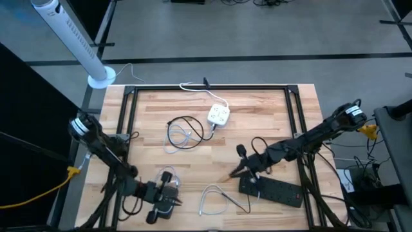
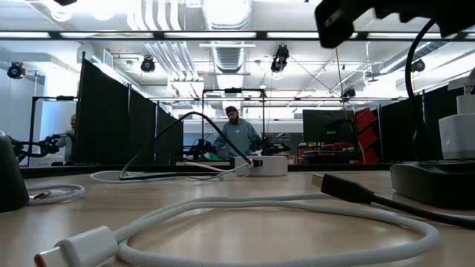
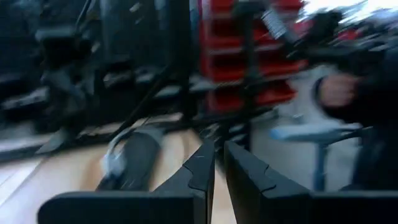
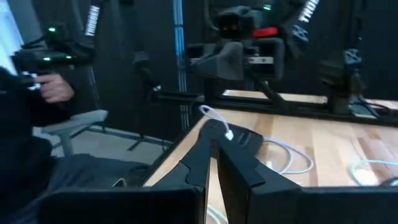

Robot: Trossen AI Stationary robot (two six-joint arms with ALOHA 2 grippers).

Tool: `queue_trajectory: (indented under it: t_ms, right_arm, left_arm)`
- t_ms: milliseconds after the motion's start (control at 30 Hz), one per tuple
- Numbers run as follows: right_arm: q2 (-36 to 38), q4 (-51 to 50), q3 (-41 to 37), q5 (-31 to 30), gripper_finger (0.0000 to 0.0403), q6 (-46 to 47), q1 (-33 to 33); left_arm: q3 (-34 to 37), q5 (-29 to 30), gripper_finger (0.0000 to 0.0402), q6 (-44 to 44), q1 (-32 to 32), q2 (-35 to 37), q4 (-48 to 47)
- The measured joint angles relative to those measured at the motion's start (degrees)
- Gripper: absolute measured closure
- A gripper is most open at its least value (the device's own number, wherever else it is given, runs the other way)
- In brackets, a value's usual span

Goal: Plug in charger cables
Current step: Return to Home Position

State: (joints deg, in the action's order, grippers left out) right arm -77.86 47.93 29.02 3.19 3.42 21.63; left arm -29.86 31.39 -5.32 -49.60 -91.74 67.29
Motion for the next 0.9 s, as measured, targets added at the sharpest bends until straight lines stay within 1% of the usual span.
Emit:
queue_trajectory:
  t_ms: [33,133,233,267,300,367,400,433,500,600,667,700,733,800,867,900]
  right_arm:
    - [0.0,1.2,-0.9,0.3,0.0390,-0.4,0.0]
    - [-0.1,1.6,-2.1,-0.9,0.0390,-2.4,-0.3]
    - [-0.1,2.1,-2.1,-1.6,0.0390,-5.9,-0.7]
    - [-0.1,2.2,-1.9,-1.6,0.0390,-7.1,-0.9]
    - [-0.1,2.2,-1.8,-1.6,0.0390,-8.4,-1.1]
    - [-0.1,2.1,-1.8,-1.7,0.0390,-9.7,-1.7]
    - [-0.1,2.0,-1.8,-1.8,0.0390,-9.7,-1.9]
    - [-0.1,2.0,-1.8,-1.8,0.0390,-9.5,-2.2]
    - [0.2,1.9,-1.8,-1.8,0.0390,-9.6,-2.6]
    - [2.1,1.5,-1.8,-1.8,0.0390,-9.3,-2.9]
    - [4.7,0.3,-2.0,-2.0,0.0390,-9.6,-2.5]
    - [6.2,-1.2,-2.1,-2.9,0.0390,-10.5,-2.0]
    - [8.0,-3.1,-2.3,-5.0,0.0390,-11.3,-1.1]
    - [11.2,-7.0,-3.0,-11.8,0.0390,-13.5,1.1]
    - [14.4,-9.8,-4.0,-18.4,0.0390,-15.0,3.2]
    - [16.1,-10.4,-4.6,-20.1,0.0390,-15.6,3.9]
  left_arm:
    - [0.2,-1.6,0.0376,-0.1,1.1,-0.4,0.7]
    - [1.2,-2.2,0.0376,0.9,3.7,-0.7,0.7]
    - [3.2,-2.5,0.0376,1.7,6.2,1.5,0.7]
    - [3.8,-3.5,0.0376,2.1,7.1,2.7,0.7]
    - [4.5,-6.2,0.0376,2.6,8.3,4.2,0.6]
    - [5.5,-13.6,0.0376,2.9,11.0,7.3,0.0]
    - [5.9,-15.9,0.0376,2.8,12.0,9.1,-0.9]
    - [6.2,-16.5,0.0376,2.3,13.1,11.1,-2.2]
    - [6.5,-16.1,0.0376,0.2,14.8,15.8,-6.5]
    - [6.7,-14.3,0.0376,-1.2,17.5,24.0,-17.8]
    - [6.7,-13.9,0.0376,-0.9,18.0,30.1,-25.6]
    - [6.8,-14.0,0.0376,-0.1,17.8,33.2,-29.3]
    - [6.8,-14.1,0.0376,0.7,17.2,36.5,-32.8]
    - [7.2,-13.5,0.0376,0.3,15.6,42.3,-37.8]
    - [8.4,-11.4,0.0376,-4.1,14.2,47.1,-38.8]
    - [9.3,-10.3,0.0376,-6.6,13.8,49.1,-38.6]
